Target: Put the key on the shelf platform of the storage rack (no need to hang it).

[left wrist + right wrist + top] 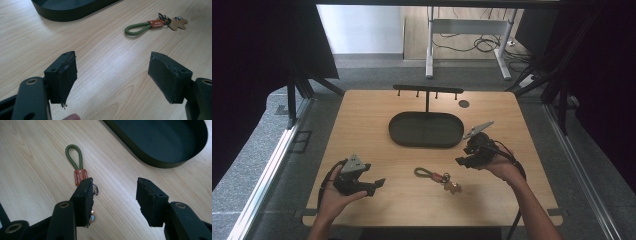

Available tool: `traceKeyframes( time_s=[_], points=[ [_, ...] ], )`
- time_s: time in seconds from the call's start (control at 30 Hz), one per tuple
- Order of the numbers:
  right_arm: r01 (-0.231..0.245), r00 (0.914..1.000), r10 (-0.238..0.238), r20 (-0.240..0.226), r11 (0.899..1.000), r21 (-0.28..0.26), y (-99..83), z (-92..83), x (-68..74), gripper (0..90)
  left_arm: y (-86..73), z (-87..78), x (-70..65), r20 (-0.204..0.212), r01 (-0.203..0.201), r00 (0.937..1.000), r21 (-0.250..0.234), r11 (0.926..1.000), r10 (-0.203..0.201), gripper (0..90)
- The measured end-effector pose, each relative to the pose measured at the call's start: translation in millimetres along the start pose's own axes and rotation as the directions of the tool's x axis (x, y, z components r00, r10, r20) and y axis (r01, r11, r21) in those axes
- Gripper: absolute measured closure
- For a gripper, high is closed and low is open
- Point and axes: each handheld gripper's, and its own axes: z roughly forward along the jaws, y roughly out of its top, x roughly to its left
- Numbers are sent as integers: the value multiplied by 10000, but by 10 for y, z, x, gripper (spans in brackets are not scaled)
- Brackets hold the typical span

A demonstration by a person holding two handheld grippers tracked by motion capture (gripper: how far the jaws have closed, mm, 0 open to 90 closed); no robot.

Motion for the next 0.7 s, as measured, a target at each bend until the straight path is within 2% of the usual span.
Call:
traceKeyframes(
  time_s=[0.27, 0.5, 0.7],
  points=[
    [375, 9993, -375, -27, 9989, 278, 75, 99, 81, 472, 6, 2, -16, 38, -64, 10000, 36, 10000, 64, 235],
    [546, 9983, -528, -239, 9948, 863, 155, 250, 122, 481, 6, 9, -17, 57, -31, 10000, 17, 10000, 31, 235],
    [775, 9965, -734, -404, 9908, 1113, 194, 354, 186, 487, 5, -3, -13, 59, -18, 10000, -48, 10000, 19, 235]
  ],
)
